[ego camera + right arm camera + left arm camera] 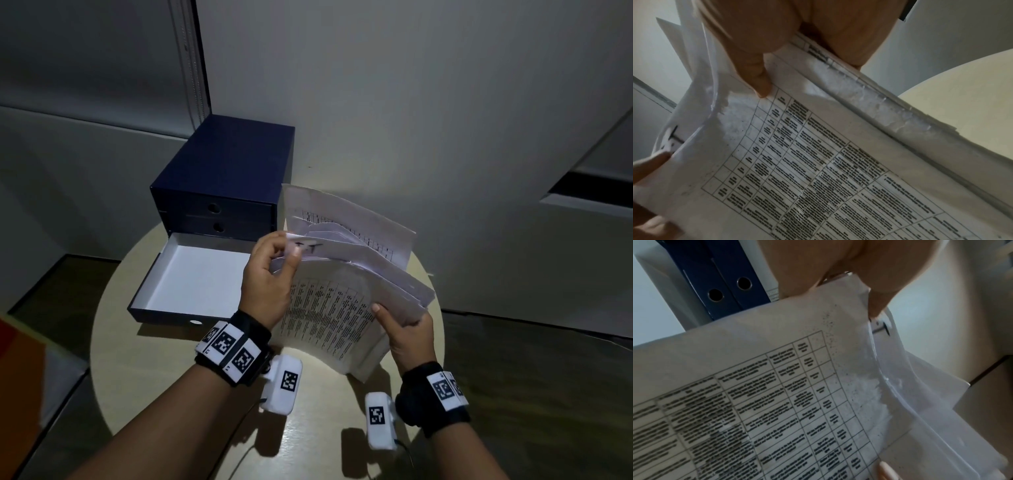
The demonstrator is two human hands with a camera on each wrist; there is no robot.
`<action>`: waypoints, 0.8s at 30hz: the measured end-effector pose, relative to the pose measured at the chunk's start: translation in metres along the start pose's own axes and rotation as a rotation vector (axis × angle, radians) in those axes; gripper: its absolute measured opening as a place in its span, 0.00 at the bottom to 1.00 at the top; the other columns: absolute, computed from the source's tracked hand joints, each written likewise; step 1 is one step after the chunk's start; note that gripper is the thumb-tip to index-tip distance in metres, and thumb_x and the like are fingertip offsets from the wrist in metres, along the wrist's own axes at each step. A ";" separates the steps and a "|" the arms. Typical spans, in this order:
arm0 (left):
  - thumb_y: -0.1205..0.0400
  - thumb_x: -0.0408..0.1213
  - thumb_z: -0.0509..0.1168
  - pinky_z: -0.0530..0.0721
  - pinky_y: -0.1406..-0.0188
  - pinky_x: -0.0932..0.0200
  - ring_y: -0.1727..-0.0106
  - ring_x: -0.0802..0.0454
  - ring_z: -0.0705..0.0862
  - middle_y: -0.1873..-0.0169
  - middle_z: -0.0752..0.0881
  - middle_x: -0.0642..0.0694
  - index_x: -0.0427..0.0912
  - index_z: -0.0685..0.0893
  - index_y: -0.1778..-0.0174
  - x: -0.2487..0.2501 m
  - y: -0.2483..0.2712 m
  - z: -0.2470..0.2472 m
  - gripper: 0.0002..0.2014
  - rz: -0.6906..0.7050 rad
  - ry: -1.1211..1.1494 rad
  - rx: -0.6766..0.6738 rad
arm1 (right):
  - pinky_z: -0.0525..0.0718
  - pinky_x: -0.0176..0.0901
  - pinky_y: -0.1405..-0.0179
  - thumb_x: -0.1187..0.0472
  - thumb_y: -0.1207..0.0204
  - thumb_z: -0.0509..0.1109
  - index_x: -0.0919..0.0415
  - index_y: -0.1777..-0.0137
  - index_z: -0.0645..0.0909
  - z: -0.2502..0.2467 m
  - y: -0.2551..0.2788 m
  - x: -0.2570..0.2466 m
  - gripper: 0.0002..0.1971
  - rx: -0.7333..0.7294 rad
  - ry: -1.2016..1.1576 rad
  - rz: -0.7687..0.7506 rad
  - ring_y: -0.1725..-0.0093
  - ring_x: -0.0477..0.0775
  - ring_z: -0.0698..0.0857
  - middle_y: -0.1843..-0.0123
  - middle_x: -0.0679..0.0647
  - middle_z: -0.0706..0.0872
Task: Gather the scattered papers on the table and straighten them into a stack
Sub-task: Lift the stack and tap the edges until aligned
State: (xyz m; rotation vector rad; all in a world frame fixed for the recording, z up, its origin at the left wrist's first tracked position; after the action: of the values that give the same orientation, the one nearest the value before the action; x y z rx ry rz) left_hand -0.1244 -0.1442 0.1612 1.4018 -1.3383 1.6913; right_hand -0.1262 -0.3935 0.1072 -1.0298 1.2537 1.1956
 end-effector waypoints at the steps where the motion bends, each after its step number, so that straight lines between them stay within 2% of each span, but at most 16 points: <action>1: 0.15 0.43 0.63 0.84 0.43 0.57 0.43 0.56 0.84 0.45 0.85 0.54 0.48 0.83 0.44 -0.002 0.001 0.000 0.07 -0.038 0.033 0.001 | 0.91 0.44 0.52 0.71 0.31 0.79 0.58 0.39 0.80 -0.001 0.000 0.000 0.22 0.001 0.005 -0.008 0.47 0.52 0.91 0.46 0.58 0.90; 2: 0.15 0.44 0.61 0.85 0.46 0.52 0.45 0.53 0.85 0.47 0.86 0.57 0.46 0.81 0.42 -0.004 0.002 -0.001 0.10 -0.086 0.096 -0.009 | 0.91 0.46 0.51 0.71 0.32 0.80 0.61 0.37 0.80 -0.002 -0.001 0.000 0.23 0.002 0.002 -0.009 0.45 0.55 0.90 0.45 0.60 0.90; 4: 0.16 0.42 0.59 0.86 0.50 0.49 0.46 0.51 0.86 0.49 0.87 0.58 0.46 0.79 0.41 -0.005 0.003 -0.001 0.11 -0.142 0.242 -0.055 | 0.90 0.54 0.47 0.66 0.35 0.83 0.63 0.33 0.79 -0.004 -0.001 0.002 0.30 -0.012 -0.036 0.009 0.42 0.59 0.89 0.43 0.63 0.89; 6: 0.19 0.38 0.59 0.85 0.50 0.49 0.44 0.51 0.85 0.44 0.85 0.54 0.51 0.78 0.44 -0.005 0.002 -0.002 0.09 -0.120 0.313 -0.093 | 0.89 0.60 0.45 0.53 0.46 0.89 0.63 0.32 0.79 -0.003 -0.002 0.006 0.41 -0.036 -0.068 0.054 0.42 0.60 0.89 0.42 0.64 0.89; 7: 0.21 0.37 0.60 0.84 0.48 0.50 0.42 0.52 0.84 0.40 0.83 0.50 0.52 0.77 0.45 -0.006 0.002 -0.003 0.10 -0.097 0.323 -0.110 | 0.88 0.61 0.44 0.50 0.51 0.90 0.62 0.33 0.78 -0.002 -0.002 0.007 0.45 -0.048 -0.070 0.088 0.42 0.61 0.89 0.42 0.64 0.89; 8: 0.23 0.38 0.62 0.83 0.46 0.52 0.40 0.52 0.83 0.37 0.81 0.47 0.51 0.76 0.43 -0.007 0.002 -0.004 0.13 -0.071 0.336 -0.133 | 0.88 0.62 0.43 0.50 0.52 0.90 0.62 0.34 0.78 -0.003 -0.002 0.011 0.45 -0.046 -0.066 0.115 0.43 0.61 0.89 0.42 0.64 0.89; 10: 0.26 0.43 0.66 0.83 0.43 0.55 0.36 0.51 0.82 0.33 0.78 0.44 0.46 0.73 0.34 -0.009 0.005 -0.005 0.23 -0.012 0.339 -0.193 | 0.86 0.65 0.40 0.57 0.45 0.89 0.62 0.36 0.78 -0.001 -0.003 0.017 0.37 -0.040 -0.055 0.151 0.43 0.61 0.88 0.43 0.64 0.88; 11: 0.27 0.45 0.68 0.83 0.41 0.55 0.34 0.50 0.81 0.32 0.77 0.44 0.44 0.70 0.30 -0.010 0.007 -0.006 0.30 0.017 0.303 -0.226 | 0.84 0.67 0.38 0.55 0.46 0.89 0.63 0.35 0.77 -0.002 -0.003 0.022 0.39 -0.022 -0.044 0.164 0.42 0.62 0.88 0.42 0.65 0.88; 13: 0.32 0.44 0.74 0.83 0.39 0.60 0.31 0.52 0.80 0.30 0.75 0.47 0.42 0.65 0.25 -0.013 0.009 -0.007 0.40 0.061 0.198 -0.280 | 0.83 0.69 0.36 0.46 0.57 0.91 0.66 0.31 0.74 -0.003 -0.005 0.030 0.53 -0.007 -0.035 0.183 0.39 0.64 0.87 0.38 0.67 0.86; 14: 0.34 0.42 0.75 0.83 0.40 0.63 0.31 0.56 0.79 0.30 0.74 0.48 0.42 0.64 0.25 -0.016 0.009 -0.009 0.42 0.068 0.152 -0.288 | 0.83 0.69 0.35 0.49 0.56 0.91 0.67 0.30 0.74 -0.004 -0.007 0.031 0.53 -0.013 -0.037 0.177 0.38 0.65 0.87 0.38 0.68 0.86; 16: 0.37 0.40 0.76 0.83 0.43 0.66 0.33 0.61 0.79 0.30 0.74 0.51 0.47 0.64 0.24 -0.028 0.004 -0.017 0.45 0.006 0.125 -0.256 | 0.83 0.68 0.35 0.60 0.46 0.85 0.69 0.31 0.75 -0.005 -0.008 0.032 0.41 -0.035 -0.025 0.170 0.39 0.65 0.87 0.39 0.68 0.87; 17: 0.38 0.40 0.77 0.84 0.44 0.65 0.34 0.60 0.79 0.30 0.74 0.51 0.51 0.65 0.25 -0.035 0.002 -0.021 0.45 -0.066 0.147 -0.239 | 0.83 0.67 0.35 0.63 0.42 0.81 0.69 0.32 0.75 -0.006 -0.008 0.032 0.36 -0.046 -0.006 0.179 0.39 0.65 0.87 0.40 0.68 0.88; 19: 0.39 0.37 0.79 0.86 0.45 0.59 0.36 0.51 0.82 0.33 0.79 0.48 0.54 0.70 0.27 -0.049 -0.003 -0.026 0.43 -0.260 0.230 -0.249 | 0.83 0.66 0.35 0.65 0.40 0.78 0.68 0.34 0.77 -0.007 -0.008 0.036 0.32 -0.085 0.016 0.176 0.40 0.64 0.87 0.42 0.67 0.89; 21: 0.33 0.27 0.79 0.88 0.49 0.58 0.41 0.46 0.86 0.45 0.87 0.47 0.50 0.77 0.36 -0.056 -0.005 -0.025 0.32 -0.387 0.266 -0.250 | 0.85 0.62 0.37 0.64 0.39 0.78 0.67 0.36 0.79 -0.007 -0.009 0.037 0.29 -0.100 0.028 0.163 0.40 0.63 0.88 0.43 0.65 0.90; 23: 0.26 0.20 0.73 0.87 0.56 0.59 0.48 0.47 0.89 0.57 0.92 0.49 0.44 0.81 0.44 -0.052 -0.005 -0.021 0.19 -0.387 0.245 -0.224 | 0.86 0.60 0.40 0.63 0.38 0.79 0.67 0.36 0.81 -0.008 -0.011 0.037 0.28 -0.072 0.025 0.132 0.41 0.62 0.88 0.44 0.64 0.90; 24: 0.25 0.20 0.72 0.87 0.57 0.59 0.51 0.50 0.90 0.59 0.92 0.49 0.40 0.82 0.45 -0.047 -0.003 -0.019 0.16 -0.364 0.251 -0.210 | 0.86 0.62 0.40 0.63 0.39 0.79 0.69 0.37 0.81 -0.010 -0.012 0.037 0.28 -0.045 0.018 0.124 0.42 0.64 0.88 0.44 0.65 0.91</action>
State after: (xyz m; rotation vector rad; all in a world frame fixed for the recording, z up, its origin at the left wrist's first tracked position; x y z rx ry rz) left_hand -0.1153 -0.1173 0.1183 1.1834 -1.0174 1.3884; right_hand -0.1178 -0.4016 0.0691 -1.0093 1.3257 1.3175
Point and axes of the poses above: each hand's wrist, its own y-axis away from the middle knuckle, its own z-axis out of the palm, x = y × z, the point moved 3 cm from there along -y, towards the middle knuckle
